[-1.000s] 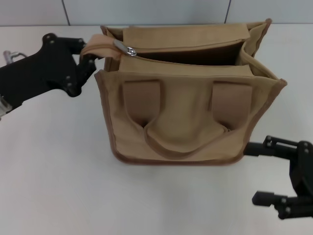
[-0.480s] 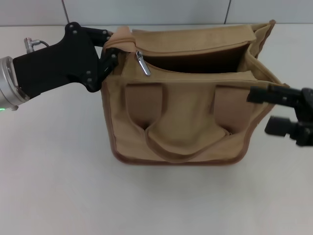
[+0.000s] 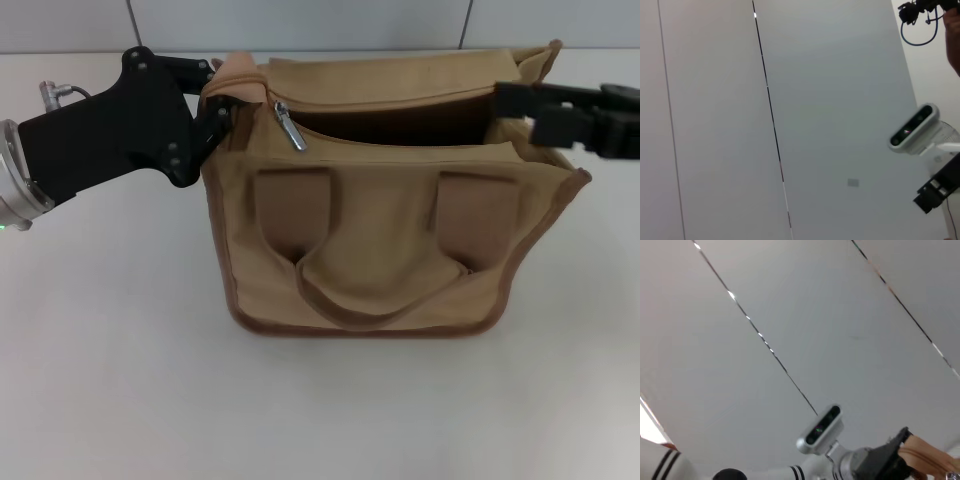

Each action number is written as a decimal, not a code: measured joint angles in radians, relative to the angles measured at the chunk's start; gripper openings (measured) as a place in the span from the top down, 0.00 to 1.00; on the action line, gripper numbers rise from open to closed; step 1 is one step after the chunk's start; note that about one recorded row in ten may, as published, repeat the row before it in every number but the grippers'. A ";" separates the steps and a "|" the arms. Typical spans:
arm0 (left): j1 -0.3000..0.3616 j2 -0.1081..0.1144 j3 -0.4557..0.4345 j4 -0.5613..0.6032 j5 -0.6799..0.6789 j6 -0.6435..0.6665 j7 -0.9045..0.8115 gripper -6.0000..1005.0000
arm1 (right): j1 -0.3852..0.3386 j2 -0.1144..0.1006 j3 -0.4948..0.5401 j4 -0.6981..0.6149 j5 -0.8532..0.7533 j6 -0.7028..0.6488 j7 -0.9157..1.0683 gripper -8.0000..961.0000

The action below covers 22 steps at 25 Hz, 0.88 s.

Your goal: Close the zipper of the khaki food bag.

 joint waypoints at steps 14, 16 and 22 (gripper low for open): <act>0.000 -0.002 0.008 -0.008 -0.023 0.003 0.002 0.99 | 0.158 -0.012 -0.230 -0.030 -0.006 0.220 0.254 0.61; 0.000 -0.002 0.009 -0.008 -0.027 0.003 0.002 0.99 | 0.178 -0.012 -0.282 -0.030 -0.008 0.246 0.285 0.62; -0.006 -0.002 0.009 -0.008 -0.027 0.004 0.002 0.99 | 0.225 -0.006 -0.394 -0.034 -0.019 0.360 0.363 0.62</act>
